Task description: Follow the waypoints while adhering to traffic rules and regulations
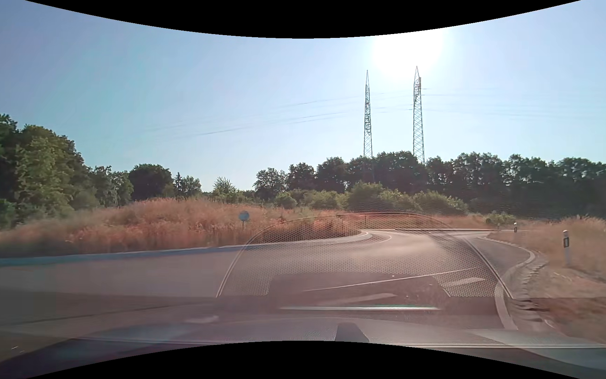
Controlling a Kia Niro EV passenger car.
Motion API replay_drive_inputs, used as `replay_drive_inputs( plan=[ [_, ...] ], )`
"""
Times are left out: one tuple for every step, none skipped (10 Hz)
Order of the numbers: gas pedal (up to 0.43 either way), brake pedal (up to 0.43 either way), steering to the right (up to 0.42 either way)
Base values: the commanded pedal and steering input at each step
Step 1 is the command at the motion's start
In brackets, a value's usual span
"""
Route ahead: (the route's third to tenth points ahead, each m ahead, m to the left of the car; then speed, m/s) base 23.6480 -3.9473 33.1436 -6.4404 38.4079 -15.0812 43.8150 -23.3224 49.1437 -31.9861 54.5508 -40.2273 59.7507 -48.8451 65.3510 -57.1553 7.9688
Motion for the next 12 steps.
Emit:
replay_drive_inputs(
  plan=[
    [0.067, 0.000, 0.118],
    [0.118, 0.000, 0.118],
    [0.118, 0.000, 0.119],
    [0.130, 0.000, 0.120],
    [0.138, 0.000, 0.119],
    [0.138, 0.000, 0.119],
    [0.138, 0.000, 0.117],
    [0.150, 0.000, 0.116],
    [0.157, 0.000, 0.116],
    [0.157, 0.000, 0.114],
    [0.157, 0.000, 0.109],
    [0.157, 0.000, 0.106]
  ],
)
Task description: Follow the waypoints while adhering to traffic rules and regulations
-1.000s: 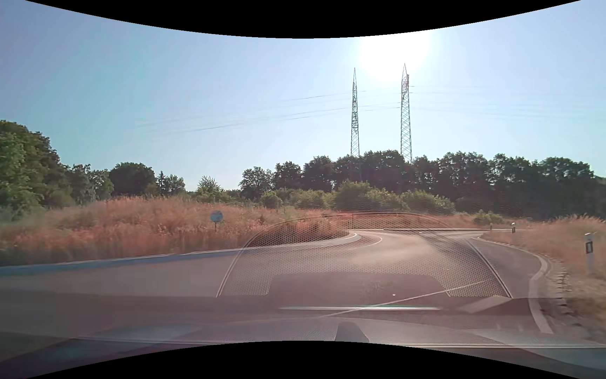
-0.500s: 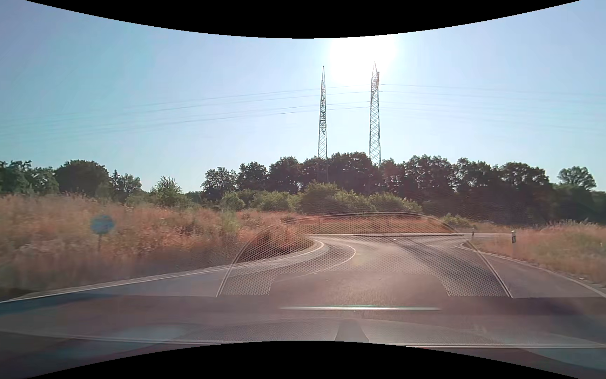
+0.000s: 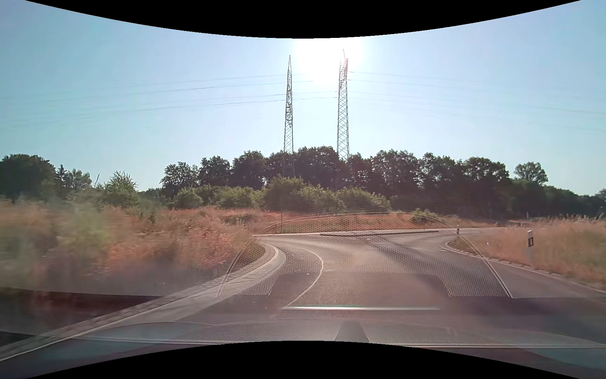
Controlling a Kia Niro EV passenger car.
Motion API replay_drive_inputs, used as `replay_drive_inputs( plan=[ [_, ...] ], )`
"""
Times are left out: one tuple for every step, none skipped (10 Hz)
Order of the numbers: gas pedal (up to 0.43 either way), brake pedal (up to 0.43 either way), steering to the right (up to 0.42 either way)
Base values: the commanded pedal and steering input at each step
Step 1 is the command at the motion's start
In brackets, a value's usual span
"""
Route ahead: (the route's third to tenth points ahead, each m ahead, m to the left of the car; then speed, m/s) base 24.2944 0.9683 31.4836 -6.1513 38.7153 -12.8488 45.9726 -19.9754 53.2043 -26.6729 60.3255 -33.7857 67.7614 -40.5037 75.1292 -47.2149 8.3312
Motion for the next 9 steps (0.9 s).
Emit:
replay_drive_inputs(
  plan=[
    [0.169, 0.000, 0.105],
    [0.169, 0.000, 0.105],
    [0.169, 0.000, 0.105],
    [0.169, 0.000, 0.105],
    [0.169, 0.000, 0.105],
    [0.169, 0.000, 0.106],
    [0.169, 0.000, 0.107],
    [0.157, 0.000, 0.108],
    [0.157, 0.000, 0.109]
  ],
)
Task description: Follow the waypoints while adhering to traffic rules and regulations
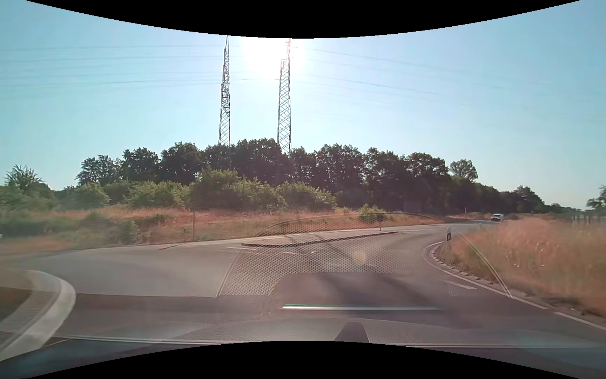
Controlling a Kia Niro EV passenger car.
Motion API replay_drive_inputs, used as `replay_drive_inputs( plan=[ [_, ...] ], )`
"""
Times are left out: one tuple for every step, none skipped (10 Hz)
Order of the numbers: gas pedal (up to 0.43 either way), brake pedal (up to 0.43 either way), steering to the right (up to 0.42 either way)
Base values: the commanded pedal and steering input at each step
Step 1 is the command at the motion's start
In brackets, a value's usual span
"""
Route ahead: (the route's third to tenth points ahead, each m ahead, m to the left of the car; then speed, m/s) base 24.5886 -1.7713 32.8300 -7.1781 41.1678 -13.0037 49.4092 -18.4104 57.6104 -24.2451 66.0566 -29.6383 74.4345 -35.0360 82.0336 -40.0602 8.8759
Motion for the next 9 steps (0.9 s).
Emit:
replay_drive_inputs(
  plan=[
    [0.157, 0.000, 0.109],
    [0.157, 0.000, 0.110],
    [0.157, 0.000, 0.110],
    [0.157, 0.000, 0.110],
    [0.157, 0.000, 0.110],
    [0.157, 0.000, 0.110],
    [0.157, 0.000, 0.110],
    [0.157, 0.000, 0.111],
    [0.157, 0.000, 0.110]
  ],
)
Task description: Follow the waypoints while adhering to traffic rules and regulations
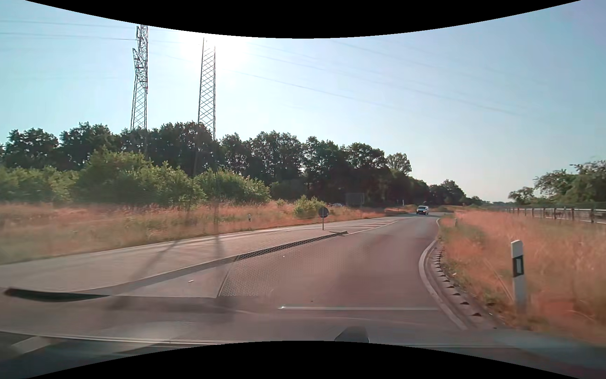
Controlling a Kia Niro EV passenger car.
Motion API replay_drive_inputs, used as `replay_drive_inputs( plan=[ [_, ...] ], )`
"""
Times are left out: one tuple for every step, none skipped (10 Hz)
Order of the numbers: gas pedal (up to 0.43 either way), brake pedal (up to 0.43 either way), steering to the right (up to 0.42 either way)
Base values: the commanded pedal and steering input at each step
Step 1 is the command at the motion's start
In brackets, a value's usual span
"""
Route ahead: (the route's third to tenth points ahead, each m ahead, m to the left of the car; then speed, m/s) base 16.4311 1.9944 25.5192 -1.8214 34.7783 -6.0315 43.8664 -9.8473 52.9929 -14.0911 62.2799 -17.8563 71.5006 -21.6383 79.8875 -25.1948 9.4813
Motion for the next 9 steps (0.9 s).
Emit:
replay_drive_inputs(
  plan=[
    [0.157, 0.000, 0.111],
    [0.157, 0.000, 0.110],
    [0.157, 0.000, 0.107],
    [0.157, 0.000, 0.105],
    [0.118, 0.000, 0.103],
    [0.067, 0.000, 0.097],
    [0.028, 0.000, 0.093],
    [0.000, 0.000, 0.089],
    [0.000, 0.000, 0.085]
  ],
)
